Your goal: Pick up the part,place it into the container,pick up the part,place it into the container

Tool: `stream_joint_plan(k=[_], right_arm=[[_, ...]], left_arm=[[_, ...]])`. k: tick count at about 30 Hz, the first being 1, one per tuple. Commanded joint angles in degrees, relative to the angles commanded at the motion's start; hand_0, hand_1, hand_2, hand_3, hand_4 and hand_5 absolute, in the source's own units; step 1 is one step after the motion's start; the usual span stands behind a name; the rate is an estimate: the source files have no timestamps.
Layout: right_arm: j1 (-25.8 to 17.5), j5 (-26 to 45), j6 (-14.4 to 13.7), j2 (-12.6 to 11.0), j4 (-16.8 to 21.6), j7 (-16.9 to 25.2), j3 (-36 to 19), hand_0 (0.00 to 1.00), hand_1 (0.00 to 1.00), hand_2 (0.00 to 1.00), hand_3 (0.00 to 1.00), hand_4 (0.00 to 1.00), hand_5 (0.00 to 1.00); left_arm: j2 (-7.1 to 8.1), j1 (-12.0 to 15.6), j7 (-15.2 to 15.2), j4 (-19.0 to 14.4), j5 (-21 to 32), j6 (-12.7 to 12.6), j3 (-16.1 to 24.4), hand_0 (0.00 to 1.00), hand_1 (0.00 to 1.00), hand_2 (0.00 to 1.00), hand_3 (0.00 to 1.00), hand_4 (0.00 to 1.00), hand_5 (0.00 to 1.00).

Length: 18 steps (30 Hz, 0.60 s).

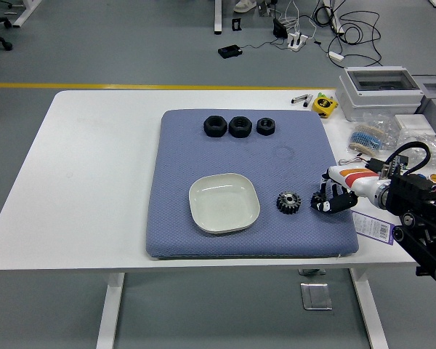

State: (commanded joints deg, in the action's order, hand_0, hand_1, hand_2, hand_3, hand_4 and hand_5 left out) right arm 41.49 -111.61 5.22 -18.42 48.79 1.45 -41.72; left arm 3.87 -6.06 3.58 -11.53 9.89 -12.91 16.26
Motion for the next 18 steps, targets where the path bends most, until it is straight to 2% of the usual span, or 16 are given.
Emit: stream_joint_plan(k=[10,18], right_arm=[[0.16,0.15,-0.33,-0.45,1.6,0.03,-1.45,0.002,0.13,0.247,0.26,0.713,0.455],[-0.03,-0.56,-1.36,-0.78,5.59,-0.74,-3.39,0.002,0.129,0.247,0.259,0.706,0.473]], left_arm=[[0.03,-0.08,-0.01,-0.01,-0.03,-0.01,0.04,0.723,0.636,0.731,0.597,0.618,0.598],[0.01,-0.13,0.01,0.0,-0.01,-0.01,0.05,0.723,0.636,0.731,0.596,0.618,0.598]])
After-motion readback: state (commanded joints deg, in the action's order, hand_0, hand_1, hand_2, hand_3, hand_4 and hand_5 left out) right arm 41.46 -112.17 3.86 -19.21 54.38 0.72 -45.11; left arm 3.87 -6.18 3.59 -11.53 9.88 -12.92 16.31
